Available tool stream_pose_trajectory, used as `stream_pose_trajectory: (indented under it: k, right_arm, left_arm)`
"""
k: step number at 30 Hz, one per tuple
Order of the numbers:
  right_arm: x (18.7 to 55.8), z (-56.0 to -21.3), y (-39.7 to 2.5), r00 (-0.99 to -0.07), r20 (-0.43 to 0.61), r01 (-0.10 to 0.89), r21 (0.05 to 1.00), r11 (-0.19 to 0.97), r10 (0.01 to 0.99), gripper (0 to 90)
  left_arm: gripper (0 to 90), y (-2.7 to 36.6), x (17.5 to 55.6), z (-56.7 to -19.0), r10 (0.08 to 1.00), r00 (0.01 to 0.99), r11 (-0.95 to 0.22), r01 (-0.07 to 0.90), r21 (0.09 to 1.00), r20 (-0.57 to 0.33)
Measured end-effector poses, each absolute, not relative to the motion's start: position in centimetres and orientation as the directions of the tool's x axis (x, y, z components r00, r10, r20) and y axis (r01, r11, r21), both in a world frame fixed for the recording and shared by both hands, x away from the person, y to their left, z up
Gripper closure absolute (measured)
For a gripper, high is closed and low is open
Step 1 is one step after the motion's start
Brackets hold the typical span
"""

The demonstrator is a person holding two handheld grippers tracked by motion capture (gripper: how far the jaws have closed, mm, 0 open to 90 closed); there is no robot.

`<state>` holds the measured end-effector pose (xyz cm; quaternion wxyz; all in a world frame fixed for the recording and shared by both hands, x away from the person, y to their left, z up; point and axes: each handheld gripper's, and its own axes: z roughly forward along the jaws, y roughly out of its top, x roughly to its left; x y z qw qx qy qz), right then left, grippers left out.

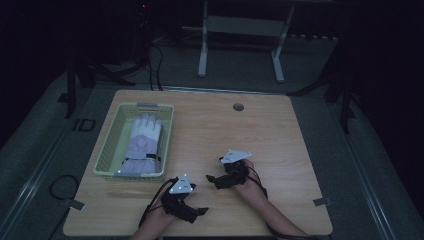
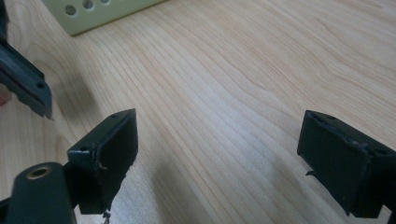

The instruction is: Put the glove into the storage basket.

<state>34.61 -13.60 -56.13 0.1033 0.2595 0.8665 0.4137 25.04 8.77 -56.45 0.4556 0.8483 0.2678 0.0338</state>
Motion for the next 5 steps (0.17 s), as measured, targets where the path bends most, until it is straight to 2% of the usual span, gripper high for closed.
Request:
stream_pose_trajectory:
  k: [5]
  right_arm:
    - [34.67, -56.39, -13.63, -0.842, 0.039, 0.37, 0.768, 0.522, 0.538, 12.2]
  left_arm:
    - [7.2, 8.85, 25.02, -56.44, 0.483, 0.855, -0.438, 0.423, 0.793, -0.189]
